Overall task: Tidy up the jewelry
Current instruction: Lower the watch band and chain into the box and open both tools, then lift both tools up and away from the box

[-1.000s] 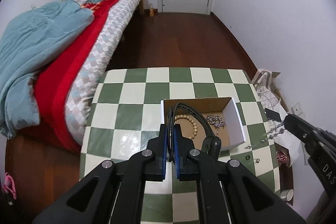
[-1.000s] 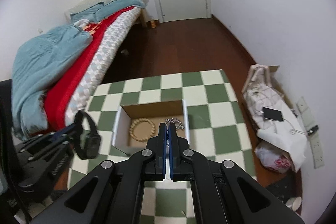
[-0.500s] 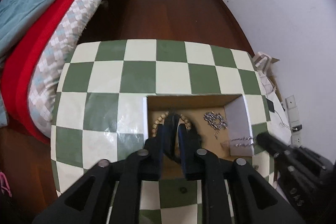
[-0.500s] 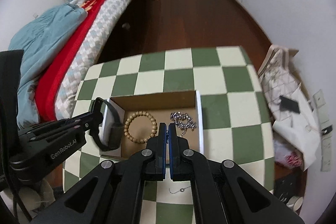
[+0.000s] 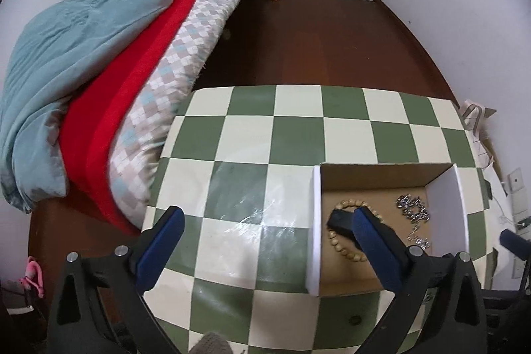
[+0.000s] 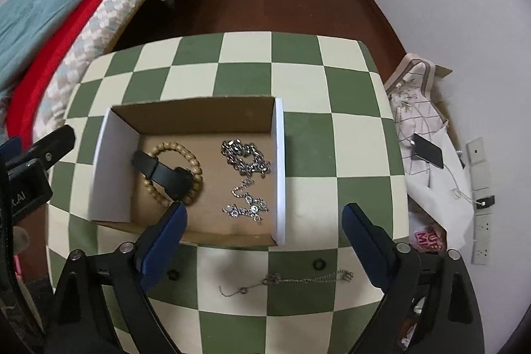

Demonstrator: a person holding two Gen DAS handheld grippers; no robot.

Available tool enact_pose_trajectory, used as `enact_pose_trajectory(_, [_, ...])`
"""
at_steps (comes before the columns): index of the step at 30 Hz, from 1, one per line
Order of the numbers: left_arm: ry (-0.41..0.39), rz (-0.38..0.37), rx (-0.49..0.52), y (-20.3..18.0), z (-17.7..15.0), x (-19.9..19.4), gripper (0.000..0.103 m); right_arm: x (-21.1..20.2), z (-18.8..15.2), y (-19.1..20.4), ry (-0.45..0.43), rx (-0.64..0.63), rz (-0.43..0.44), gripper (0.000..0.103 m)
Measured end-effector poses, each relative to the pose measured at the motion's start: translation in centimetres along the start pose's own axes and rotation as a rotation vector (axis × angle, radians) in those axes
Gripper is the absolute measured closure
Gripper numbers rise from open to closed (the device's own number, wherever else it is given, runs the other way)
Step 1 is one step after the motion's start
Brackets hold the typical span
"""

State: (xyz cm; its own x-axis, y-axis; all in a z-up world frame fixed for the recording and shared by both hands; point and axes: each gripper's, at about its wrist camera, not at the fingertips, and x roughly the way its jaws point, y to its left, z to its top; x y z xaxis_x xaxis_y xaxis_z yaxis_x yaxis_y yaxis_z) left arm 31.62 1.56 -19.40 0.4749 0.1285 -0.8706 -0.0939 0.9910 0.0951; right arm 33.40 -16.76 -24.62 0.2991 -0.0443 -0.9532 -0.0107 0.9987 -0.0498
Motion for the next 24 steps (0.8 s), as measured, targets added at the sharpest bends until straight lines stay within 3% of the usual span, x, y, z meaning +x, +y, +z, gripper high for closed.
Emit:
enact_pose_trajectory(10, [-0.027,0.048,0.005,0.4,-2.4,-1.8,0.0,-2.0,-1.8,0.3,-0.048,0.015,0.001,0.0])
enact_pose_trajectory(24, [-0.18,0.046,-0.013,1.3,-5.7,-9.8,0.0,-9.7,-5.5,0.5,-0.215,0.034,0.017,0.0])
